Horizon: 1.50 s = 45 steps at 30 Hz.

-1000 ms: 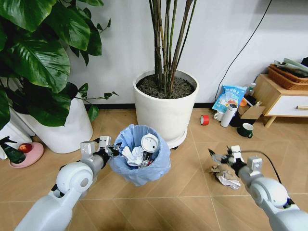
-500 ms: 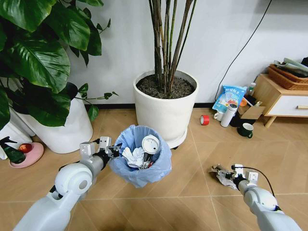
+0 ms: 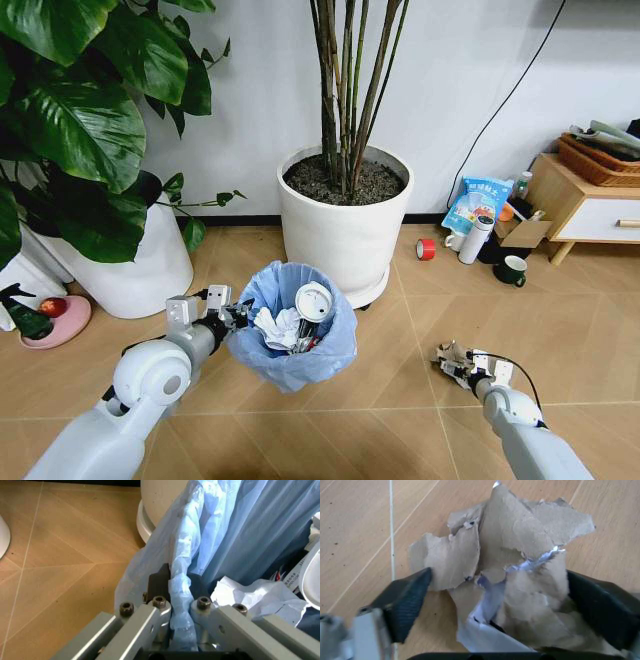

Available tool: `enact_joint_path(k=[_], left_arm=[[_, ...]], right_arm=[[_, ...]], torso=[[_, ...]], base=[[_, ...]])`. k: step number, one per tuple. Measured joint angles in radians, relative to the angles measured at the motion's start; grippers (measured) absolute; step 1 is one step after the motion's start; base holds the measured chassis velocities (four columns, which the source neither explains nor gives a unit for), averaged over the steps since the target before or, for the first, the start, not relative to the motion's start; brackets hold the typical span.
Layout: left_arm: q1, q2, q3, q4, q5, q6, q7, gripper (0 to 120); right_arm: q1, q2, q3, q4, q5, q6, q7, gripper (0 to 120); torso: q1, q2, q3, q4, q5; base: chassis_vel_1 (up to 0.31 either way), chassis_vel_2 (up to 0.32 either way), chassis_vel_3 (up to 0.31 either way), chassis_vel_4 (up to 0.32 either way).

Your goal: Pick up the trash bin and place the garbage on the floor into it.

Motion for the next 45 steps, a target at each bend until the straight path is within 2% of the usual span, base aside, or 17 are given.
enact_joint_path(k=[7,8,10,12,14,16,19,20,22,25,33,37,38,41,43,45], left_arm=[[-0.005,-0.002,0.004,0.008,0.003,0.000,0.004,0],[-0.005,-0.002,0.004,0.008,0.003,0.000,0.004,0],[-0.008,-0.004,0.007,0.012,0.003,0.000,0.005,0],[-0.008,-0.005,0.007,0.013,0.004,0.000,0.005,0],[-0.009,-0.008,0.008,0.013,0.004,0.000,0.005,0],[-0.009,-0.008,0.009,0.013,0.004,0.000,0.005,0],[-0.009,-0.005,0.009,0.011,0.004,0.000,0.005,0],[-0.009,-0.005,0.009,0.011,0.004,0.000,0.005,0],[-0.009,-0.002,0.009,0.008,0.003,0.001,0.005,0],[-0.009,0.000,0.008,0.006,0.003,0.001,0.006,0],[-0.005,0.002,0.006,0.001,0.003,0.001,0.006,0],[-0.001,0.009,0.005,-0.007,0.002,0.001,0.003,0],[-0.001,0.009,0.005,-0.007,0.002,0.001,0.003,0],[0.000,0.018,0.005,-0.012,-0.002,0.001,-0.006,0],[0.000,0.019,0.006,-0.013,-0.004,0.001,-0.007,0],[0.001,0.021,0.006,-0.014,-0.012,0.001,-0.012,0]], right_arm=[[0.003,0.015,0.006,-0.023,-0.011,0.020,0.001,64],[0.003,0.015,0.006,-0.023,-0.011,0.020,0.001,64],[0.003,0.021,0.007,-0.024,-0.012,0.026,0.004,52],[0.003,0.023,0.008,-0.023,-0.012,0.027,0.006,50],[-0.001,0.026,0.011,-0.017,-0.011,0.027,0.012,36],[-0.003,0.026,0.012,-0.016,-0.011,0.027,0.013,34],[-0.010,0.026,0.017,-0.006,-0.010,0.027,0.017,19],[-0.010,0.026,0.017,-0.006,-0.010,0.027,0.017,19],[-0.016,0.026,0.021,0.003,-0.008,0.025,0.026,8],[-0.019,0.025,0.024,0.009,-0.006,0.023,0.030,1],[-0.030,0.025,0.041,0.072,0.026,0.021,0.055,0],[-0.085,0.007,0.090,0.258,0.012,0.040,0.049,0],[-0.085,0.007,0.090,0.258,0.012,0.040,0.049,0],[-0.146,-0.017,0.132,0.440,0.000,0.039,0.034,0],[-0.159,-0.025,0.138,0.478,0.000,0.035,0.029,0],[-0.227,-0.071,0.152,0.698,0.032,-0.023,0.010,0]], torso=[[0.000,0.000,0.000,-0.0004,-0.0012],[0.000,0.000,0.000,-0.0004,-0.0012],[0.000,0.000,0.000,-0.0004,-0.0005],[0.000,0.000,0.000,-0.0003,-0.0005],[0.000,0.000,0.000,-0.0002,0.0000],[0.000,0.000,0.000,-0.0003,0.0002],[0.000,0.000,0.000,-0.0001,0.0006],[0.000,0.000,0.000,-0.0001,0.0006],[0.000,0.000,0.000,0.0000,0.0007],[0.000,0.000,0.000,0.0000,0.0008],[0.000,0.000,0.000,0.0000,0.0001],[0.000,0.000,0.000,0.0000,-0.0004],[0.000,0.000,0.000,0.0000,-0.0004],[0.000,0.000,0.000,-0.0001,0.0004],[0.000,0.000,0.000,0.0000,0.0000],[0.000,0.000,0.000,-0.0005,0.0004]], base=[[0.000,0.000,0.000,0.000],[0.000,0.000,0.000,0.000],[0.000,0.000,0.000,0.000],[0.000,0.000,0.000,0.000],[0.000,0.000,0.000,0.000],[0.000,0.000,0.000,0.000],[0.000,0.000,0.000,0.000],[0.000,0.000,0.000,0.000],[0.000,0.000,0.000,0.000],[0.000,0.000,0.000,0.000],[0.000,0.000,0.000,0.000],[0.000,0.000,0.000,0.000],[0.000,0.000,0.000,0.000],[0.000,0.000,0.000,0.000],[0.000,0.000,0.000,0.000],[0.000,0.000,0.000,0.000]])
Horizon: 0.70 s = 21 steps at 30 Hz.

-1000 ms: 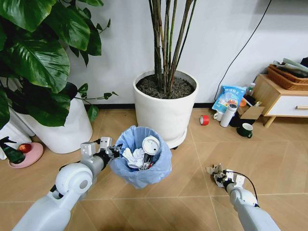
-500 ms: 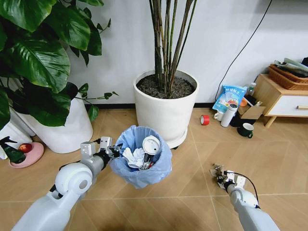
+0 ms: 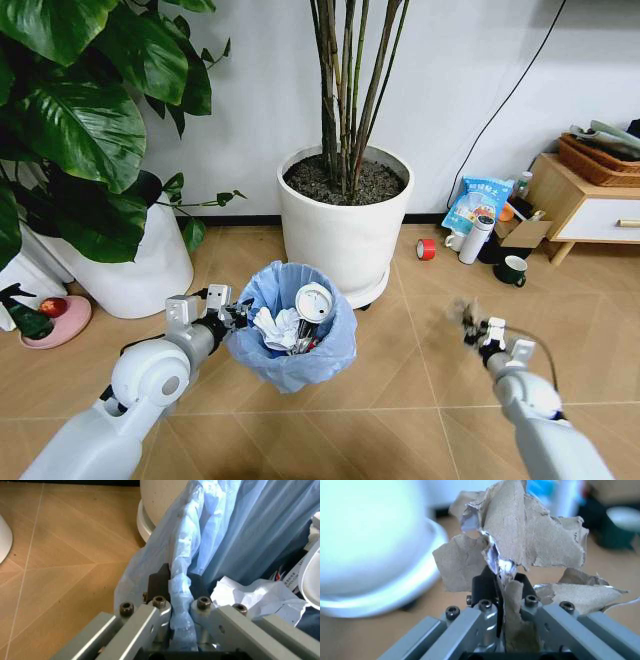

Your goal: Pick up the trash bin and place the garbage on the floor into it.

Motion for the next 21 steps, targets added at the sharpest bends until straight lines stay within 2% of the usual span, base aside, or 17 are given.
enact_joint_path(k=[1,3,5,6,8,9,11,13,16,18,21], left_arm=[[0.000,0.000,0.000,0.000,0.000,0.000,0.000,0],[0.004,0.003,0.000,0.000,-0.001,0.000,-0.001,0],[0.009,0.003,0.000,0.000,-0.001,-0.001,-0.002,0],[0.009,0.003,0.000,0.000,-0.001,-0.001,-0.002,0],[0.013,-0.003,0.001,-0.004,0.000,-0.001,-0.004,0],[0.013,-0.006,0.003,-0.005,0.001,-0.001,-0.005,0],[0.013,-0.008,0.006,-0.006,0.002,-0.002,-0.005,0],[0.009,-0.011,0.014,-0.007,0.002,-0.002,-0.005,0],[0.004,-0.013,0.018,-0.006,0.002,-0.002,-0.005,0],[-0.002,-0.016,0.021,0.001,0.002,-0.002,-0.005,0],[-0.006,-0.019,0.022,0.006,0.002,-0.001,-0.005,0]], right_arm=[[0.000,0.000,0.000,0.000,0.000,0.000,0.000,0],[-0.038,-0.044,-0.007,0.182,0.057,-0.043,0.006,0],[-0.055,-0.089,-0.032,0.335,0.127,-0.077,0.039,0],[-0.055,-0.089,-0.032,0.335,0.127,-0.077,0.039,0],[-0.051,-0.142,-0.063,0.484,0.225,-0.117,0.083,0],[-0.044,-0.160,-0.076,0.533,0.261,-0.130,0.098,0],[-0.033,-0.178,-0.089,0.577,0.296,-0.141,0.110,0],[-0.008,-0.209,-0.109,0.634,0.354,-0.161,0.119,0],[0.021,-0.238,-0.135,0.668,0.397,-0.172,0.114,0],[0.081,-0.272,-0.199,0.684,0.435,-0.175,0.094,0],[0.136,-0.287,-0.264,0.679,0.440,-0.175,0.070,0]], torso=[[0.000,0.000,0.000,0.0000,0.0000],[0.000,0.000,0.000,0.0002,-0.0018],[0.000,0.000,0.000,0.0004,0.0010],[0.000,0.000,0.000,0.0004,0.0010],[0.000,0.000,0.000,0.0006,-0.0019],[0.000,0.000,0.000,0.0006,-0.0005],[0.000,0.000,0.000,0.0005,0.0004],[0.000,0.000,0.000,0.0004,-0.0011],[0.000,0.000,0.000,0.0003,0.0002],[0.000,0.000,0.000,0.0002,-0.0008],[0.000,0.000,0.000,0.0003,-0.0001]], base=[[0.000,0.000,0.000,0.000],[0.000,0.000,0.000,0.000],[0.000,0.000,0.000,0.000],[0.000,0.000,0.000,0.000],[0.000,0.000,0.000,0.000],[0.000,0.000,0.000,0.000],[0.000,0.000,0.000,0.000],[0.000,0.000,0.000,0.000],[0.000,0.000,0.000,0.000],[0.000,0.000,0.000,0.000],[0.000,0.000,0.000,0.000]])
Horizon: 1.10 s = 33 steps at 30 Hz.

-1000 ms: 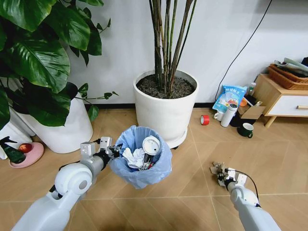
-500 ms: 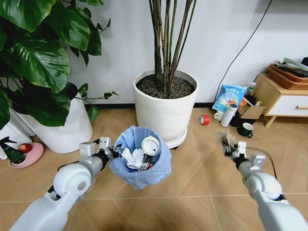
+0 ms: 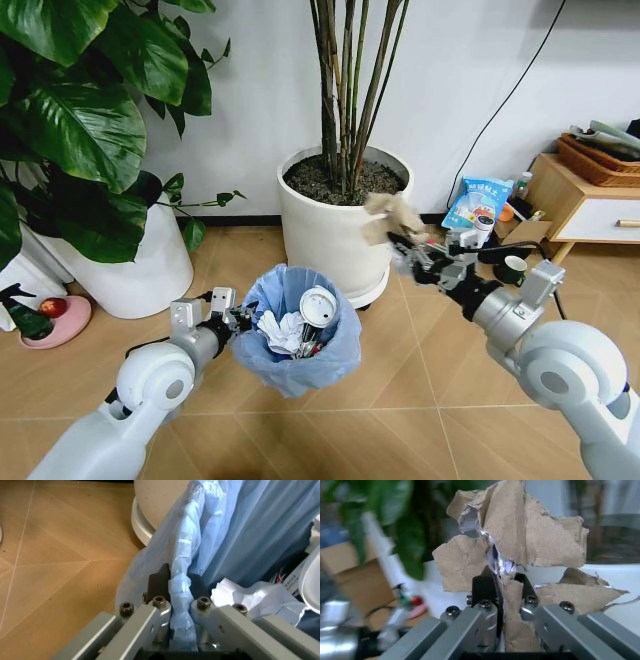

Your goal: Pick up the trash bin and place the garbage on the floor into it.

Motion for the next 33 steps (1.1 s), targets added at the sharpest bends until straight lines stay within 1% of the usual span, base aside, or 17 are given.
enact_joint_path(k=[2,3,4,5,7,9,10,13,18,20,21,24,25,26,29,31,33], left_arm=[[-0.003,-0.003,0.001,0.003,0.000,0.000,-0.001,0],[-0.003,-0.003,0.001,0.003,0.000,0.000,-0.001,0],[-0.005,-0.004,0.001,0.003,0.000,0.000,-0.002,0],[-0.008,-0.005,0.001,0.006,-0.001,0.001,-0.005,0],[-0.008,-0.005,0.002,0.007,-0.002,0.001,-0.006,0],[-0.009,-0.002,0.001,0.006,-0.008,0.000,-0.005,0],[-0.009,-0.002,0.001,0.006,-0.008,0.000,-0.005,0],[-0.006,0.003,0.000,0.003,-0.011,-0.001,-0.004,0],[-0.009,0.003,-0.001,0.006,-0.011,-0.001,-0.004,0],[-0.010,0.003,-0.001,0.007,-0.012,-0.002,-0.004,0],[-0.010,0.003,-0.001,0.007,-0.012,-0.002,-0.004,0],[-0.011,0.000,-0.003,0.008,-0.012,-0.002,-0.004,0],[-0.011,-0.001,-0.003,0.009,-0.012,-0.002,-0.004,0],[-0.011,-0.001,-0.003,0.009,-0.012,-0.002,-0.004,0],[-0.013,-0.001,-0.006,0.010,-0.012,-0.002,-0.004,0],[-0.014,0.000,-0.007,0.010,-0.012,-0.002,-0.004,0],[-0.015,0.001,-0.007,0.010,-0.013,-0.002,-0.003,0]], right_arm=[[0.055,-0.004,-0.072,-0.015,0.001,0.002,-0.016,0],[0.055,-0.004,-0.072,-0.015,0.001,0.002,-0.016,0],[0.082,-0.003,-0.112,-0.024,0.002,0.003,-0.020,0],[0.133,0.004,-0.194,-0.045,-0.001,0.005,-0.025,0],[0.148,0.007,-0.221,-0.051,-0.004,0.005,-0.026,0],[0.189,0.013,-0.304,-0.064,-0.010,0.012,-0.025,0],[0.189,0.013,-0.304,-0.064,-0.010,0.012,-0.025,0],[0.229,0.014,-0.380,-0.083,-0.022,0.019,-0.025,0],[0.252,0.028,-0.453,-0.104,-0.032,0.019,0.002,1],[0.258,0.037,-0.477,-0.126,-0.035,0.019,0.015,10],[0.258,0.037,-0.477,-0.126,-0.035,0.019,0.015,10],[0.267,0.049,-0.502,-0.155,-0.042,0.017,0.031,22],[0.269,0.050,-0.505,-0.164,-0.045,0.014,0.033,29],[0.269,0.050,-0.505,-0.164,-0.045,0.014,0.033,29],[0.269,0.052,-0.508,-0.179,-0.047,0.004,0.044,43],[0.267,0.051,-0.508,-0.182,-0.050,-0.001,0.050,46],[0.258,0.049,-0.508,-0.186,-0.063,-0.016,0.065,56]], torso=[[0.000,0.000,0.000,0.0001,-0.0005],[0.000,0.000,0.000,0.0001,-0.0005],[0.000,0.000,0.000,0.0001,-0.0006],[0.000,0.000,0.000,0.0001,-0.0001],[0.000,0.000,0.000,0.0002,-0.0002],[0.000,0.000,0.000,0.0002,-0.0002],[0.000,0.000,0.000,0.0002,-0.0002],[0.000,0.000,0.000,0.0001,-0.0004],[0.000,0.000,0.000,0.0000,-0.0005],[0.000,0.000,0.000,0.0000,-0.0003],[0.000,0.000,0.000,0.0000,-0.0003],[0.000,0.000,0.000,0.0001,-0.0003],[0.000,0.000,0.000,0.0001,-0.0003],[0.000,0.000,0.000,0.0001,-0.0003],[0.000,0.000,0.000,0.0000,-0.0003],[0.000,0.000,0.000,0.0001,-0.0003],[0.000,0.000,0.000,0.0000,-0.0003]], base=[[0.000,0.000,0.000,0.000],[0.000,0.000,0.000,0.000],[0.000,0.000,0.000,0.000],[0.000,0.000,0.000,0.000],[0.000,0.000,0.000,0.000],[0.000,0.000,0.000,0.000],[0.000,0.000,0.000,0.000],[0.000,0.000,0.000,0.000],[0.000,0.000,0.000,0.000],[0.000,0.000,0.000,0.000],[0.000,0.000,0.000,0.000],[0.000,0.000,0.000,0.000],[0.000,0.000,0.000,0.000],[0.000,0.000,0.000,0.000],[0.000,0.000,0.000,0.000],[0.000,0.000,0.000,0.000],[0.000,0.000,0.000,0.000]])
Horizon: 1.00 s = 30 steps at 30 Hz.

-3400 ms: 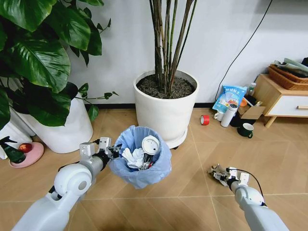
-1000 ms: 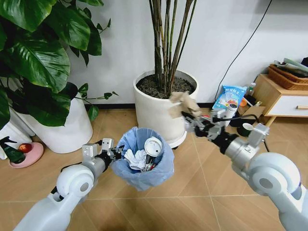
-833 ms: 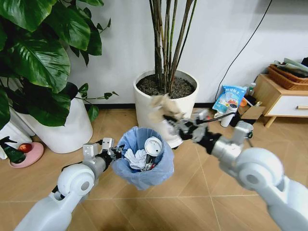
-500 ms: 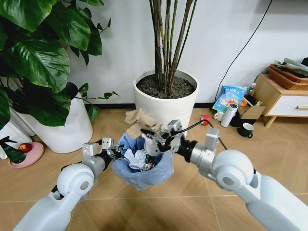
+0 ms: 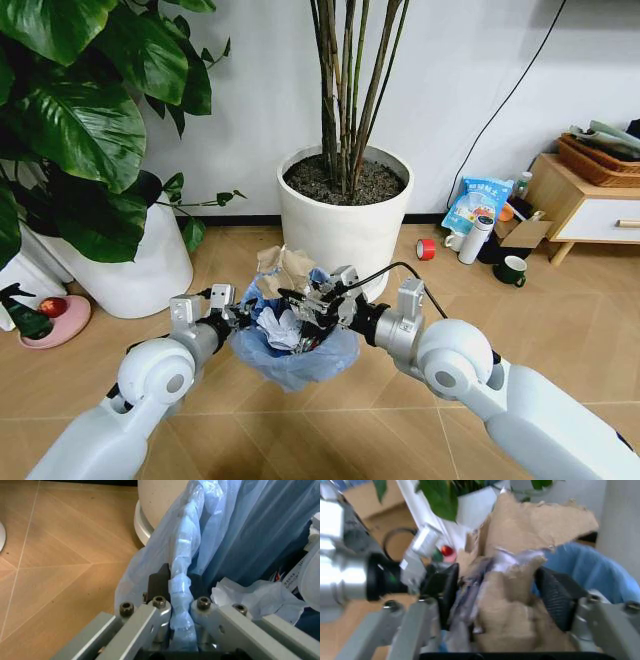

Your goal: Pick up the trash bin and place the garbage on the floor into it.

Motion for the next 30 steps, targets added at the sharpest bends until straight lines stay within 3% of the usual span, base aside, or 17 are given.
enact_joint_path(k=[6,10,13,25,30], left_arm=[[0.000,0.000,0.000,0.000,-0.001,0.000,0.001,0],[0.000,0.002,-0.001,-0.003,-0.001,0.000,0.003,0],[0.000,0.004,-0.002,-0.004,-0.002,-0.001,0.004,0],[0.003,-0.003,-0.006,-0.003,-0.002,-0.001,0.002,0],[0.002,-0.004,0.000,-0.003,-0.001,-0.001,0.001,0]], right_arm=[[-0.022,-0.008,0.009,-0.005,-0.027,-0.008,0.012,74],[-0.027,-0.015,0.026,-0.005,-0.055,-0.007,0.016,94],[-0.021,-0.016,0.028,-0.009,-0.067,-0.003,0.016,98],[0.002,0.002,0.107,-0.031,-0.101,0.043,0.012,100],[0.028,0.013,0.091,-0.061,-0.096,0.047,0.012,100]], torso=[[0.000,0.000,0.000,0.0000,0.0001],[0.000,0.000,0.000,-0.0001,0.0000],[0.000,0.000,0.000,0.0000,0.0001],[0.000,0.000,0.000,0.0000,0.0000],[0.000,0.000,0.000,-0.0001,0.0000]], base=[[0.000,0.000,0.000,0.000],[0.000,0.000,0.000,0.000],[0.000,0.000,0.000,0.000],[0.000,0.000,0.000,0.000],[0.000,0.000,0.000,0.000]])
